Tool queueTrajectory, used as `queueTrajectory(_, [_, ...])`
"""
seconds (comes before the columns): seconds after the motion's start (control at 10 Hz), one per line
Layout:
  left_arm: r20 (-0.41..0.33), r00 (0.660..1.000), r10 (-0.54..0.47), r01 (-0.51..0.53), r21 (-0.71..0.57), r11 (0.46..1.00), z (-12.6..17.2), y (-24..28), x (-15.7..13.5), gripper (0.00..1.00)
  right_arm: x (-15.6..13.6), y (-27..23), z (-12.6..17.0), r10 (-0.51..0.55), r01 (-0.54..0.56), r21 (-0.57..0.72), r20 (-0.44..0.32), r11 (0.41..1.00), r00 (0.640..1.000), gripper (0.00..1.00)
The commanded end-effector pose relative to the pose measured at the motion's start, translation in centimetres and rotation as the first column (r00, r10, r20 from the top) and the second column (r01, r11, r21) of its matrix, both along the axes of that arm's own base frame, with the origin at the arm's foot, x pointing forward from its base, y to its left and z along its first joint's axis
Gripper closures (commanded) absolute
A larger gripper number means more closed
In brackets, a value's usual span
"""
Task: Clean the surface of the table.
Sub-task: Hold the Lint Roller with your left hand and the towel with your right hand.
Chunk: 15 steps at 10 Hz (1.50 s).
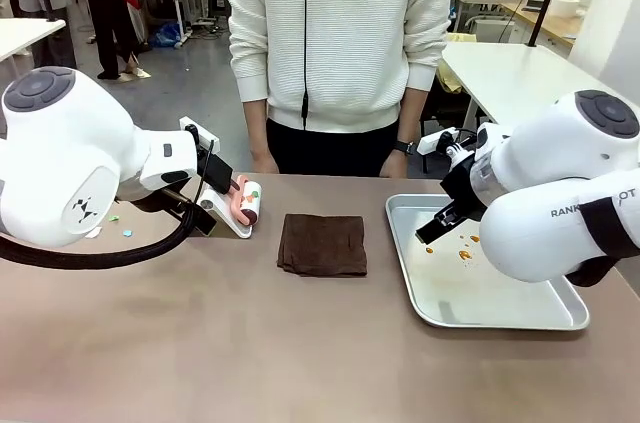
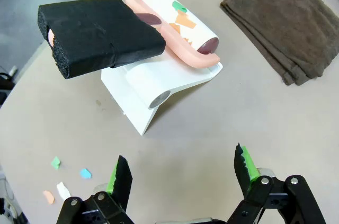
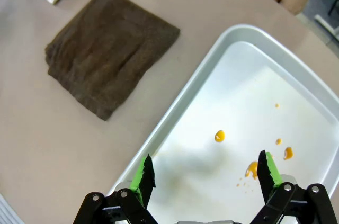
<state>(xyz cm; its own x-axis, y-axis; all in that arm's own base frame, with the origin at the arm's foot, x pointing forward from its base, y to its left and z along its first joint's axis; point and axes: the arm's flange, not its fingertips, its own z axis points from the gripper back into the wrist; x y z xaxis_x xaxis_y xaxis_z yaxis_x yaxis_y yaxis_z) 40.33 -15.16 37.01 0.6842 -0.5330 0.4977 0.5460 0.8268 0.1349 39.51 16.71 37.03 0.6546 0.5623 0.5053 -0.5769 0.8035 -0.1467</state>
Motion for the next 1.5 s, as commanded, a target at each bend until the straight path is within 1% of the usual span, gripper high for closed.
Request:
queueTrajectory(0.0, [-0.169, 0.982, 0.080, -0.082, -0.002, 0.997, 0.0, 1.0, -0.3, 0.00, -0.7, -0.4, 1.9, -0.076, 0.076, -0.006, -0.130, 0.997, 0.989, 0.00])
queueTrajectory(0.1, [-0.263, 0.956, 0.128, -0.139, -0.026, 0.990, 0.4, 2.0, -0.7, 0.00, -1.1, -0.5, 3.4, -0.189, 0.194, 0.000, -0.227, 0.981, 0.955, 0.00])
queueTrajectory(0.2, [-0.306, 0.937, 0.171, -0.208, -0.093, 0.974, 1.6, 2.8, -1.2, 0.00, -1.8, -1.0, 5.1, -0.226, 0.251, 0.038, -0.317, 0.967, 0.921, 0.00])
queueTrajectory(0.3, [-0.360, 0.916, 0.176, -0.243, -0.151, 0.958, 2.6, 4.1, -1.8, 0.00, -2.4, -1.7, 6.5, -0.264, 0.308, 0.060, -0.376, 0.950, 0.888, 0.00])
queueTrajectory(0.4, [-0.410, 0.899, 0.152, -0.263, -0.231, 0.937, 4.1, 5.4, -2.6, 0.00, -3.3, -3.1, 8.1, -0.229, 0.309, 0.108, -0.453, 0.945, 0.862, 0.00])
queueTrajectory(0.5, [-0.431, 0.891, 0.140, -0.280, -0.281, 0.918, 5.2, 7.5, -3.4, 0.00, -3.9, -4.9, 9.0, -0.186, 0.312, 0.174, -0.509, 0.934, 0.840, 0.00])
queueTrajectory(0.6, [-0.420, 0.902, 0.095, -0.271, -0.381, 0.884, 6.7, 10.3, -4.6, 0.00, -4.8, -7.5, 9.7, -0.139, 0.336, 0.265, -0.560, 0.904, 0.817, 0.00])
queueTrajectory(0.7, [-0.381, 0.921, 0.076, -0.267, -0.479, 0.836, 8.0, 14.0, -6.4, 0.00, -6.1, -10.5, 10.3, -0.085, 0.352, 0.375, -0.573, 0.858, 0.816, 0.00])
queueTrajectory(0.8, [-0.337, 0.940, 0.053, -0.252, -0.580, 0.775, 9.3, 17.2, -8.6, 0.00, -7.8, -13.7, 10.7, -0.021, 0.361, 0.502, -0.562, 0.786, 0.827, 0.00])
queueTrajectory(0.9, [-0.349, 0.935, 0.070, -0.302, -0.674, 0.674, 9.5, 20.8, -10.3, 0.00, -10.3, -17.0, 10.8, 0.014, 0.384, 0.607, -0.545, 0.696, 0.838, 0.00])
queueTrajectory(1.0, [-0.357, 0.930, 0.090, -0.340, -0.737, 0.585, 8.5, 23.7, -11.5, 0.00, -12.0, -19.6, 10.6, 0.043, 0.396, 0.682, -0.530, 0.615, 0.847, 0.00])
queueTrajectory(1.1, [-0.370, 0.924, 0.094, -0.366, -0.788, 0.496, 6.6, 27.3, -12.5, 0.00, -13.3, -22.1, 9.9, 0.042, 0.425, 0.716, -0.534, 0.554, 0.845, 0.00])
queueTrajectory(1.2, [-0.393, 0.913, 0.109, -0.401, -0.815, 0.419, 4.4, 30.5, -13.5, 0.00, -14.1, -24.7, 9.0, 0.034, 0.468, 0.743, -0.548, 0.478, 0.836, 0.00])
queueTrajectory(1.3, [-0.411, 0.903, 0.125, -0.427, -0.831, 0.358, 3.3, 28.6, -14.5, 0.00, -14.5, -28.0, 8.0, -0.014, 0.523, 0.762, -0.561, 0.382, 0.828, 0.00])
queueTrajectory(1.4, [-0.427, 0.893, 0.141, -0.450, -0.839, 0.306, 2.4, 27.5, -15.1, 0.00, -14.3, -30.7, 7.3, -0.056, 0.561, 0.761, -0.577, 0.327, 0.815, 0.00])
